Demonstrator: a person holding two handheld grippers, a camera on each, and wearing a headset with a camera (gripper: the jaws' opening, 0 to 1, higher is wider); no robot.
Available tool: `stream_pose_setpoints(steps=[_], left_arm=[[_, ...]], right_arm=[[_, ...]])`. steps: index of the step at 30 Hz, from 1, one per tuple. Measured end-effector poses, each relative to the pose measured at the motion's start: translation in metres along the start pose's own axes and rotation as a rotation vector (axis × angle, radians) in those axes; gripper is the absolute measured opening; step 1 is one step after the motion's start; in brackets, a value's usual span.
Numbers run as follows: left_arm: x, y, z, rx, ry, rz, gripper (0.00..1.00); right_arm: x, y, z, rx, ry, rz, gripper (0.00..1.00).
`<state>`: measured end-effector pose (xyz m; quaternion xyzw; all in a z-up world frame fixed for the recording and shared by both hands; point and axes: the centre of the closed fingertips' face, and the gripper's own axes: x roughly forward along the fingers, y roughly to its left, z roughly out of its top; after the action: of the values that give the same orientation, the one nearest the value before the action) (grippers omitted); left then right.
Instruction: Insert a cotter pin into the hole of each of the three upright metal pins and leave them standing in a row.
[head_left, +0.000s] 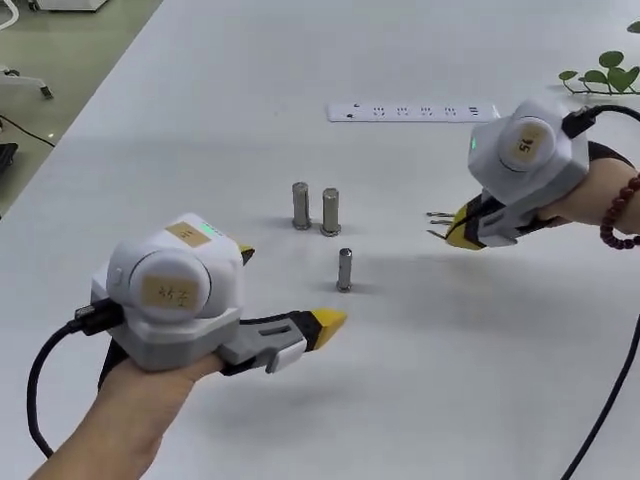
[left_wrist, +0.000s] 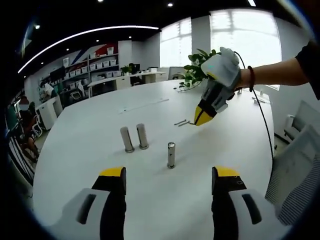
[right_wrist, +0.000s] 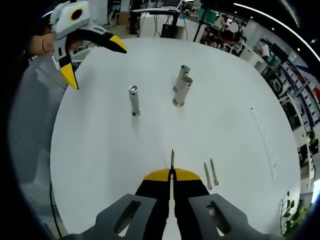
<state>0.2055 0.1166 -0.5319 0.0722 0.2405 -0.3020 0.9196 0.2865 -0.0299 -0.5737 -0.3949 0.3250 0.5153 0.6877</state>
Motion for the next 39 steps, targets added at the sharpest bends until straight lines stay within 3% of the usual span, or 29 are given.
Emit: stream_pose_setpoints(steps=[10,12,18,20,26,39], left_arm=[[0.003,-0.007,0.003,-0.045,-0.003,-0.022,0.5],[0.004,-0.01,0.004,-0.064,-0.006,-0.036,0.47],[0.008,-0.022,0.009,-0.112,-0.017,-0.095,0.36],[0.009,-0.028,0.011,-0.153,-0.018,-0.125,0.29],[0.011,-0.035,0.009,-0.175,-0.003,-0.156,0.25],[0.012,-0.054,0.008,-0.318,0.014,-0.243,0.09]], right_arm=[[-0.017,0.041,0.034,-0.137,-0.102,0.008,0.0],[-0.015,0.038,0.037,-0.162,-0.112,0.007,0.0],[-0.017,0.055,0.048,-0.236,-0.136,0.01,0.0],[-0.018,0.061,0.053,-0.257,-0.15,0.017,0.0],[-0.019,0.075,0.065,-0.313,-0.177,0.026,0.0],[-0.023,0.102,0.086,-0.448,-0.211,0.046,0.0]])
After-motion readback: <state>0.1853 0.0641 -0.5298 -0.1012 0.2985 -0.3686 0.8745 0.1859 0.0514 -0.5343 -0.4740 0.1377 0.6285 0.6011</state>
